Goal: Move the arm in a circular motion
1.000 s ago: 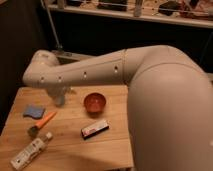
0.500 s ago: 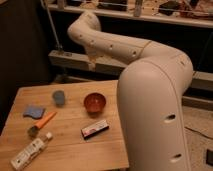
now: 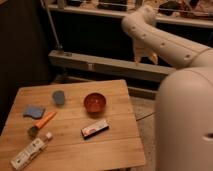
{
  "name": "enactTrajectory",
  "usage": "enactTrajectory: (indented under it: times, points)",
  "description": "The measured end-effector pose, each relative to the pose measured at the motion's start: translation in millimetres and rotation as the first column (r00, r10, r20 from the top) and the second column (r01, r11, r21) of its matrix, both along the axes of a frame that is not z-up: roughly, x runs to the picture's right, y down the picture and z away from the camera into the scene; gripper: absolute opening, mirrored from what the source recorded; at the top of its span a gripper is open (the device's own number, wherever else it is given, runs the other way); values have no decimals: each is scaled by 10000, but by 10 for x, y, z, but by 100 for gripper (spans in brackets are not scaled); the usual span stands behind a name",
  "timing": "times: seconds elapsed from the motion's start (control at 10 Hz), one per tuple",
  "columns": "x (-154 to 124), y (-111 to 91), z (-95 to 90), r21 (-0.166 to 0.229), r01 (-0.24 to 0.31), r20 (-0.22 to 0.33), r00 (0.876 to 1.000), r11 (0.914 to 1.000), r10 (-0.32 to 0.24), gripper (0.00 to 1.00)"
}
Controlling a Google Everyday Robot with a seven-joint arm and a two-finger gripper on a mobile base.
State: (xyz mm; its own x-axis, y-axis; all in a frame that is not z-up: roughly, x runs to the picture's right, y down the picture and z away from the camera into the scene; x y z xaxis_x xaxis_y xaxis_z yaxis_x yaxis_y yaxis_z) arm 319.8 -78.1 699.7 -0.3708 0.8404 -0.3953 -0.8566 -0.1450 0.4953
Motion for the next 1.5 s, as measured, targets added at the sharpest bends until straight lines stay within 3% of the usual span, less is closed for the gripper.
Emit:
enactTrajectory:
  times: [0.1, 0.2, 0.4, 0.5, 0.6, 0.7, 0.8, 0.9, 1.1, 1.2, 1.3, 1.4, 1.5]
  points:
    - [302, 333, -199, -235, -590, -483, 9972, 9980, 578, 65]
    - [588, 851, -473, -601, -1142, -995, 9892, 9916, 1078, 65]
    - [423, 1495, -674, -871, -1328, -542, 9902, 9873, 1284, 65]
    - [147, 1748, -718, -931, -1209, 49, 9925, 9883, 1219, 65]
    - [-309, 2002, -730, -1003, -869, 1012, 9901, 9912, 970, 65]
    - [-802, 2138, -705, -1045, -478, 2016, 9771, 9934, 682, 65]
    - [-1382, 2233, -675, -967, 234, 3231, 9463, 9950, 91, 65]
    - [-1889, 2292, -676, -867, 935, 4236, 9046, 9918, -482, 65]
    - [-2740, 2240, -646, -405, 2311, 5803, 7974, 9721, -1654, 65]
    - [-3202, 2147, -585, 24, 3171, 6512, 7193, 9484, -2422, 65]
    - [-3544, 2059, -521, 384, 3789, 6947, 6550, 9246, -2973, 65]
    - [-3939, 1912, -437, 895, 4357, 7359, 5770, 8956, -3543, 65]
    - [-4430, 1683, -315, 1599, 5052, 7712, 4724, 8481, -4267, 65]
